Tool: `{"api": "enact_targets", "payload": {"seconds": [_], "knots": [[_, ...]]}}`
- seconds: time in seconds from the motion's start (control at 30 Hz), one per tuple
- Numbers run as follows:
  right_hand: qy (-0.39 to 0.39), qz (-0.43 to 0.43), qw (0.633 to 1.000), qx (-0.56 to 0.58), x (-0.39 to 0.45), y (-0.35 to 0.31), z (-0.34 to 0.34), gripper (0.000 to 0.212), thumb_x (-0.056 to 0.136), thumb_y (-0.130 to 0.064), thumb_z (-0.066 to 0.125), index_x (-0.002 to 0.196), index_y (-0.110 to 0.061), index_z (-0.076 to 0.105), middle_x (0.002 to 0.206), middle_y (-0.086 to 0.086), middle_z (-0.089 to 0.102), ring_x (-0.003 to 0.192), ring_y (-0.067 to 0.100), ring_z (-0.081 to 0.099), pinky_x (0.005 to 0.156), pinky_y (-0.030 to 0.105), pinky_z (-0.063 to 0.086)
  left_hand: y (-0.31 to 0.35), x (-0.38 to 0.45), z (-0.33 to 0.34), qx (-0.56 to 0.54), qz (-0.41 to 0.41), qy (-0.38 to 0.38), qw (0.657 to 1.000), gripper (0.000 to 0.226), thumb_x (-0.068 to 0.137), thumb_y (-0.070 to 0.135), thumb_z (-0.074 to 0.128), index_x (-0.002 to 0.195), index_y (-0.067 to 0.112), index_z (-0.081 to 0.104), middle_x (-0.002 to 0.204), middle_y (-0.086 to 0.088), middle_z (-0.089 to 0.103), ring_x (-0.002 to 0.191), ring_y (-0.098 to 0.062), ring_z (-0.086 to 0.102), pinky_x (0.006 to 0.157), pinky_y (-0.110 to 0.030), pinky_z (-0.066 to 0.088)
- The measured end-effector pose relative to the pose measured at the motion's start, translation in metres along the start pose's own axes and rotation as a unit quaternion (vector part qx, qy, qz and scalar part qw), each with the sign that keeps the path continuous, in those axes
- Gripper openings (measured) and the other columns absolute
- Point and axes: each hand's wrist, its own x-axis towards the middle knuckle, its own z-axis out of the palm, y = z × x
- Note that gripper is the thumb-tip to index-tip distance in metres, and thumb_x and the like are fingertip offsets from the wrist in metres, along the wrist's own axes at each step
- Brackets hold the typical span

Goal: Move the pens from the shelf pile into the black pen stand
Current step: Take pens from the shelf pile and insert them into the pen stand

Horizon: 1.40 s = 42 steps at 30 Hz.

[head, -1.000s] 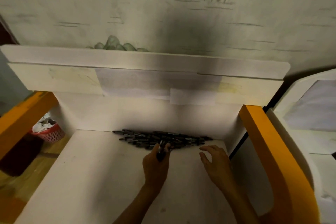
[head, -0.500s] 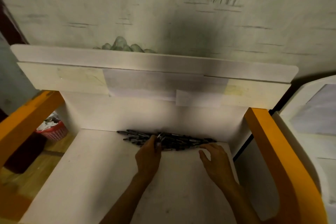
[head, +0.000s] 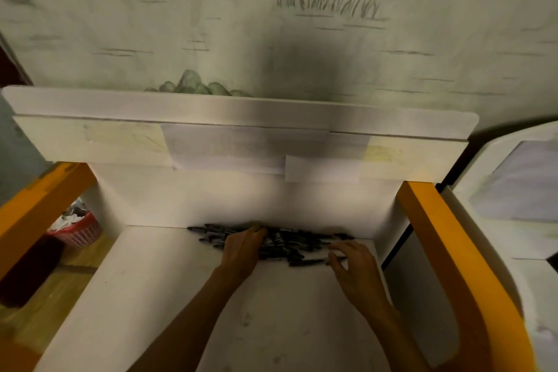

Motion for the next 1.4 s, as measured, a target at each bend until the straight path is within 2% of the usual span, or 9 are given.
{"api": "enact_targets", "payload": {"seconds": [0.13,0.23,0.3,0.43,0.53,0.7,0.97,1.1,1.4], "knots": [[0.007,-0.012,1.000,0.006,-0.002,0.002,0.000,0.019,0.088,-0.014,0.070,0.106,-0.018,0.072,0.104,-0.007,0.064,0.094,0.007,0.054,0.077,-0.001,0.033,0.002,-0.009,-0.018,0.004,0.009,0.015,1.000,0.051,0.051,0.000,0.086,0.094,0.024,0.075,0.096,0.004,0.074,0.070,-0.024,0.072,0.047,-0.029,0.050],[0.010,-0.011,1.000,0.005,-0.002,0.006,0.003,0.017,0.088,-0.014,0.071,0.104,-0.020,0.073,0.101,-0.008,0.064,0.092,0.007,0.055,0.077,0.003,0.033,-0.003,-0.022,-0.029,-0.012,-0.003,0.018,1.000,0.061,0.051,-0.002,0.085,0.105,0.024,0.072,0.104,0.003,0.072,0.069,-0.025,0.071,0.046,-0.029,0.050],[0.014,-0.006,1.000,0.008,-0.002,0.008,0.005,0.017,0.088,-0.015,0.070,0.104,-0.021,0.072,0.101,-0.011,0.063,0.092,0.006,0.054,0.077,0.003,0.033,-0.002,-0.036,-0.031,-0.006,0.002,-0.032,0.999,0.061,0.064,0.002,0.080,0.119,0.024,0.067,0.113,0.001,0.067,0.070,-0.026,0.069,0.048,-0.030,0.049],[0.018,0.000,1.000,0.014,-0.001,0.010,0.005,0.018,0.088,-0.013,0.070,0.104,-0.020,0.072,0.103,-0.008,0.064,0.093,0.008,0.054,0.077,0.009,0.036,0.021,-0.054,-0.024,0.003,0.010,-0.126,0.992,0.050,0.095,0.021,0.051,0.144,0.027,0.041,0.136,0.001,0.048,0.099,-0.027,0.062,0.071,-0.035,0.046],[0.024,0.006,0.999,0.021,0.000,0.015,0.003,0.017,0.088,-0.012,0.070,0.103,-0.020,0.073,0.103,-0.004,0.066,0.094,0.014,0.058,0.078,0.022,0.041,0.046,-0.047,-0.018,0.011,0.012,-0.143,0.990,0.044,0.100,0.028,0.047,0.143,0.026,0.040,0.140,0.002,0.045,0.107,-0.026,0.060,0.077,-0.035,0.046],[0.034,0.009,0.999,0.014,-0.001,0.027,-0.001,0.016,0.089,-0.014,0.069,0.103,-0.021,0.072,0.104,-0.006,0.066,0.098,0.014,0.059,0.083,0.026,0.046,0.080,-0.023,0.000,0.018,0.031,-0.177,0.984,0.039,0.100,0.028,0.047,0.138,0.022,0.048,0.134,-0.006,0.049,0.104,-0.033,0.060,0.078,-0.041,0.048],[0.046,0.029,0.998,0.011,-0.007,0.029,-0.007,0.012,0.089,-0.016,0.068,0.100,-0.019,0.073,0.101,-0.004,0.066,0.095,0.017,0.061,0.082,0.036,0.052,0.098,-0.006,0.012,0.040,0.003,-0.193,0.980,0.039,0.099,0.031,0.048,0.136,0.018,0.049,0.142,-0.011,0.042,0.106,-0.036,0.061,0.083,-0.041,0.048],[0.049,0.017,0.999,0.011,-0.009,0.032,-0.008,0.014,0.088,-0.013,0.069,0.100,-0.018,0.073,0.101,-0.002,0.067,0.094,0.018,0.062,0.081,0.037,0.053,0.108,0.000,0.005,0.060,0.033,-0.206,0.976,0.036,0.099,0.025,0.049,0.132,0.010,0.051,0.146,-0.015,0.037,0.107,-0.036,0.060,0.079,-0.042,0.047],[0.033,0.026,0.999,0.001,-0.009,0.029,-0.008,0.016,0.092,-0.019,0.065,0.106,-0.020,0.072,0.107,-0.003,0.066,0.100,0.016,0.060,0.086,0.031,0.048,0.101,-0.014,-0.003,0.086,0.052,-0.267,0.958,0.048,0.092,0.036,0.061,0.129,0.007,0.051,0.128,-0.015,0.057,0.112,-0.034,0.056,0.089,-0.039,0.045]]}}
